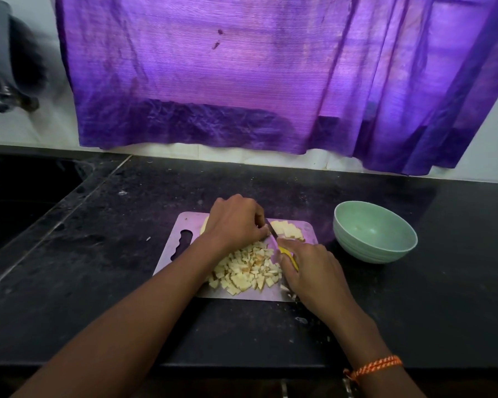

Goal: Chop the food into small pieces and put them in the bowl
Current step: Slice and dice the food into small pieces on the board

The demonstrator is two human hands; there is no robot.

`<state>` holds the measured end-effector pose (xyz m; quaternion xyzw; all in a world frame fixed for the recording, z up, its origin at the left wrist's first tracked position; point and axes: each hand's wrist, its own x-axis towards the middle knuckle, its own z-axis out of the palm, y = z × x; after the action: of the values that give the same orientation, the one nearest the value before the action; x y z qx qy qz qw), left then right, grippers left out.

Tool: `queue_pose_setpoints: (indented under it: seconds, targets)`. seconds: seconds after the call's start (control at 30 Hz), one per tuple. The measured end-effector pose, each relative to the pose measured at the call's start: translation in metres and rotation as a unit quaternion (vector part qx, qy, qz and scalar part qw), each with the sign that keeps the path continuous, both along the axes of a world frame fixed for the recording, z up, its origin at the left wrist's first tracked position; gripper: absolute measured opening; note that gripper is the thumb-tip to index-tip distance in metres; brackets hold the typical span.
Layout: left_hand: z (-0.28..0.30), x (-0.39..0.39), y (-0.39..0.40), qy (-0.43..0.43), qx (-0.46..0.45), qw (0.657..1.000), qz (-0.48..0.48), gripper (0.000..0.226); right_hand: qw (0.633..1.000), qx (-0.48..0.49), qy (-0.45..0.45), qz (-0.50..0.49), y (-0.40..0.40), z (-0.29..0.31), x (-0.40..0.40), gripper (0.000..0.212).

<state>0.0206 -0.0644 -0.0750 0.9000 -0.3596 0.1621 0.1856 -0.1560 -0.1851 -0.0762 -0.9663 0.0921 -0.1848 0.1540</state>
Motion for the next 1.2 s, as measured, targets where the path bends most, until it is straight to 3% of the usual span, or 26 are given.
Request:
queue_pose_setpoints:
  seconds: [0.1, 0.4, 0.63, 0.87, 1.2]
  targets:
    - [-0.001, 0.000, 0.000, 0.003, -0.004, 1.000, 0.002, 0.023, 1.000, 0.004, -0.006, 0.006, -0.001, 0.000, -0.002, 0.026]
    - [0.002, 0.001, 0.000, 0.001, 0.001, 1.000, 0.001, 0.023, 0.999, 0.041, -0.032, 0.001, -0.011, -0.019, -0.040, 0.049]
    - [0.010, 0.004, 0.007, 0.018, 0.003, 1.000, 0.011, 0.016, 0.995, 0.048, -0.088, -0.012, -0.004, -0.012, -0.026, 0.038]
    - [0.009, 0.004, 0.008, 0.019, 0.004, 0.999, 0.034, 0.007, 0.999, -0.001, -0.035, -0.008, -0.002, -0.009, -0.009, 0.038]
    - [0.003, 0.001, 0.002, 0.014, -0.003, 1.000, 0.025, 0.017, 1.000, 0.018, -0.013, 0.002, 0.000, -0.003, -0.008, 0.031]
